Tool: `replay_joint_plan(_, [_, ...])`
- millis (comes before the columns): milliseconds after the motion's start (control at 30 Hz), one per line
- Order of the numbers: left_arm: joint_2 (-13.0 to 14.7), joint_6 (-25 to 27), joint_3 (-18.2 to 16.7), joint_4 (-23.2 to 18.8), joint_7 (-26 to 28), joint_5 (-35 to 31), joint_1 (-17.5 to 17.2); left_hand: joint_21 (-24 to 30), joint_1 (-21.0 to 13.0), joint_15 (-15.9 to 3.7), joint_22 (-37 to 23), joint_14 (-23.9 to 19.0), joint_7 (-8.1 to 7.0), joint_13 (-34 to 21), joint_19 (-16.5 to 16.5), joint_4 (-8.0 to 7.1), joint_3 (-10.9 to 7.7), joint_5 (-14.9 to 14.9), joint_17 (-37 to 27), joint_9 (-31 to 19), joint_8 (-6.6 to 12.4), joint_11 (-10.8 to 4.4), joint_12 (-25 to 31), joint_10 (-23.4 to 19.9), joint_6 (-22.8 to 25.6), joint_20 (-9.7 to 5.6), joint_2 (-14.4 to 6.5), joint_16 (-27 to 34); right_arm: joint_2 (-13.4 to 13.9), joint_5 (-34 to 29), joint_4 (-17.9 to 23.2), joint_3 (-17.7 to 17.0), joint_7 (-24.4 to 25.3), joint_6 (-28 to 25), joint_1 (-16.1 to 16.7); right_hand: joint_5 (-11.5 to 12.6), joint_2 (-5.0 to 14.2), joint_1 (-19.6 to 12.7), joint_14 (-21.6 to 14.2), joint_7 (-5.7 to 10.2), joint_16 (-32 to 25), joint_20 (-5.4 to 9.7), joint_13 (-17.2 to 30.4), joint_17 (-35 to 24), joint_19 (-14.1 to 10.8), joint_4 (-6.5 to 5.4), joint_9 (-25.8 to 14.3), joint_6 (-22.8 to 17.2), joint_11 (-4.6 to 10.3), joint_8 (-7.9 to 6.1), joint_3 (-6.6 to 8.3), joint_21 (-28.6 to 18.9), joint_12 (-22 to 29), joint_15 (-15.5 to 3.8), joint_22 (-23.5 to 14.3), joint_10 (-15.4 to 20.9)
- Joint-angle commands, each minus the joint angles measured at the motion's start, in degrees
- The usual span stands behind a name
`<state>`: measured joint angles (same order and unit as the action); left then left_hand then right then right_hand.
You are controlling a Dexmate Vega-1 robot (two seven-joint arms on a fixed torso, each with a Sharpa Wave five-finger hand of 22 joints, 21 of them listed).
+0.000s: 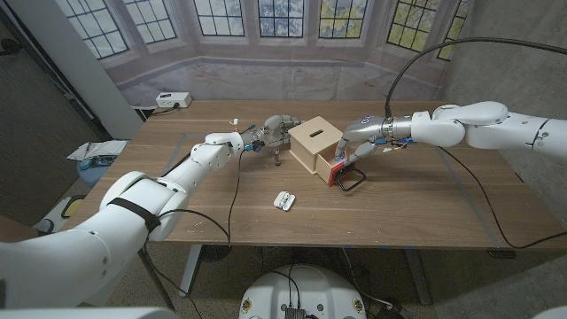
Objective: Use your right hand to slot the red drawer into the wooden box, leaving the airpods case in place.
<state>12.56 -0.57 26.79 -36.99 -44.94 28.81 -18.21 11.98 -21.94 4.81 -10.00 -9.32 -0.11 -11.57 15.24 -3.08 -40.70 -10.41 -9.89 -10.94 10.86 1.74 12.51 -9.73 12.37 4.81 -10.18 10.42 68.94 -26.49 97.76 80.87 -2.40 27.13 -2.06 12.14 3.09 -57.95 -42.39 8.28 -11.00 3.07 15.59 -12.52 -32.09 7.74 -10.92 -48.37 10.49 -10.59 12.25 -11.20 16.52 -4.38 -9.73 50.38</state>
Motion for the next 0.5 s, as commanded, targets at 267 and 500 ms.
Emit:
replay_joint_plan(267, [-1.75, -1.56, -0.4, 3.98, -1.63, -1.49, 2.02, -0.29, 0.47, -0.18, -0.3, -0.45, -0.1, -0.15, 0.2, 0.19, -0.44, -0.08, -0.14, -0.17, 0.21, 0.18, -0.02, -0.13, 0.4, 0.17, 0.11, 0.08, 6.01, 2.98, 9.19, -2.55, 0.48, -8.12, 2.53, 0.5, 0.04, 0.48, 0.37, -0.06, 0.02, 1.48, 0.12, -0.15, 0.4, -0.2, -0.07, 0.15, -0.02, -0.29, 0.45, 0.17, -0.27, -8.25, -0.15, -0.1])
replay_joint_plan(500, [-1.77, -1.39, -0.5, 3.36, -1.88, -1.67, 1.88, -0.29, 0.5, -0.17, -0.3, -0.46, -0.1, -0.16, 0.2, 0.22, -0.46, -0.08, -0.15, -0.17, 0.2, 0.23, -0.01, -0.16, 0.4, 0.17, 0.08, 0.09, 9.45, 14.31, 15.27, -4.35, 0.19, -14.77, 4.96, 0.57, -0.04, 0.93, 1.04, -0.04, 0.16, 0.56, 0.02, -0.11, 0.1, -0.25, -0.09, 0.24, -0.25, -0.43, 0.59, 0.03, -0.63, -8.08, -0.16, -0.66])
